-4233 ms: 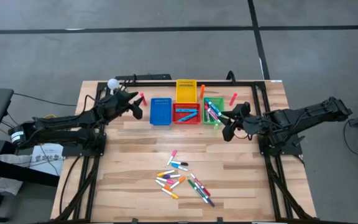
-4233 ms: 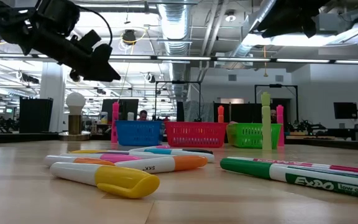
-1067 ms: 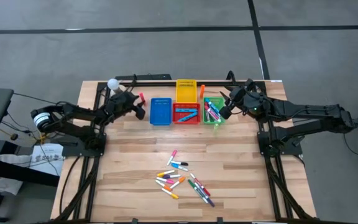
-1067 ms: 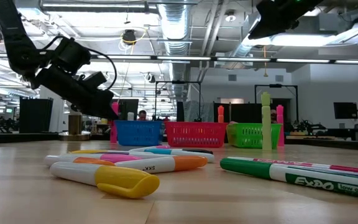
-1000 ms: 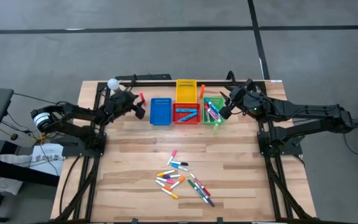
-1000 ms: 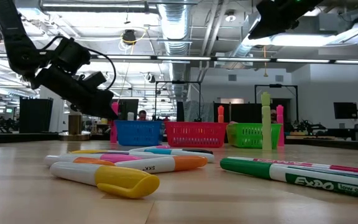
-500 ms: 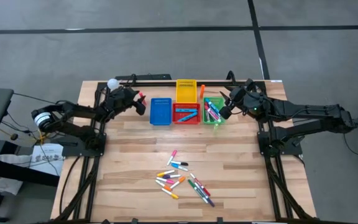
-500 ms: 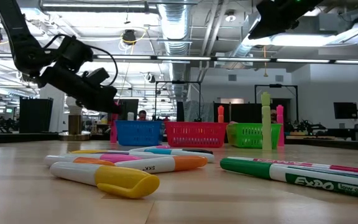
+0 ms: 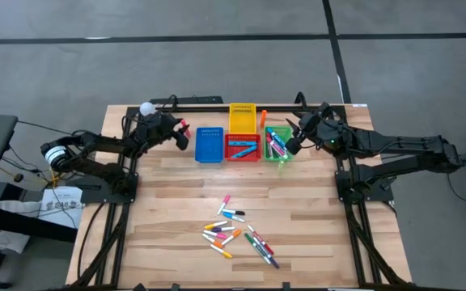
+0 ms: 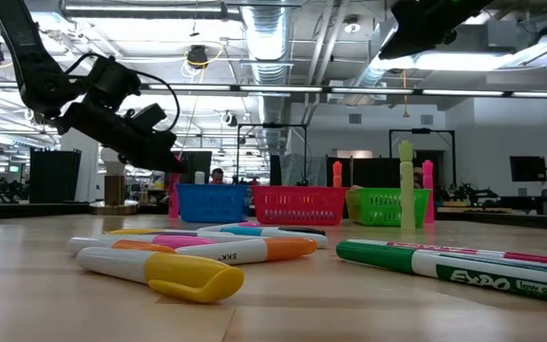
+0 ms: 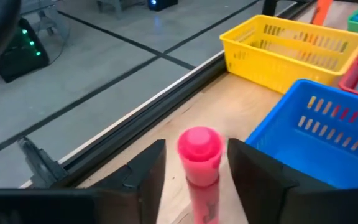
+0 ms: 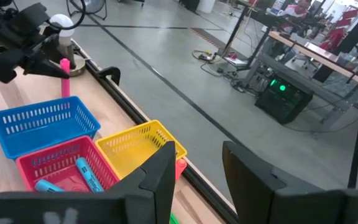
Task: Pick & Place Markers
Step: Put the left large pink highlighter pen into the red bin
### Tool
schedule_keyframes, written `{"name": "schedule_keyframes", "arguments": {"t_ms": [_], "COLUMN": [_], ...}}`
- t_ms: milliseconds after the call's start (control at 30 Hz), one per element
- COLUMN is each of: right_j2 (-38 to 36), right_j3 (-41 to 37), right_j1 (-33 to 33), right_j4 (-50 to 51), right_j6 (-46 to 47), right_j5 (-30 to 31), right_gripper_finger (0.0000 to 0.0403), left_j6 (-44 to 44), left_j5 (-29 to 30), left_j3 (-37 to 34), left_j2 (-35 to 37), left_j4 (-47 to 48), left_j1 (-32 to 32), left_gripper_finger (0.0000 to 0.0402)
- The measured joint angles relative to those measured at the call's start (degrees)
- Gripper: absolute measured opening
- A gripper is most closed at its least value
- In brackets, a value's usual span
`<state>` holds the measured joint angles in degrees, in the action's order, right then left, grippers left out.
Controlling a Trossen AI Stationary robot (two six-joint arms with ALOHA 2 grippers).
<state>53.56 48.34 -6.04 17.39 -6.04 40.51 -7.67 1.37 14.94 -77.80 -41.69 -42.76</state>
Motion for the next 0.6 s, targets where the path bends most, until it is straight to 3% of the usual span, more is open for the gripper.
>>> {"name": "schedule_keyframes", "arguments": {"t_ms": [267, 600], "right_j2": [0.0, 0.0], "right_j3": [0.0, 0.0], "right_j1": [0.0, 0.0], "right_j4": [0.0, 0.0], "right_j6": [0.0, 0.0], "right_j5": [0.0, 0.0], "right_gripper_finger": [0.0125, 0.0125], "left_j6": [-1.1, -2.4], "left_j5": [-0.7, -0.6], "left_j3": [0.0, 0.0], "left_j2": [0.0, 1.5], "left_j4": [0.0, 0.1], "left_j1": [0.0, 0.0], "left_gripper_finger": [0.0068, 0.0067]}}
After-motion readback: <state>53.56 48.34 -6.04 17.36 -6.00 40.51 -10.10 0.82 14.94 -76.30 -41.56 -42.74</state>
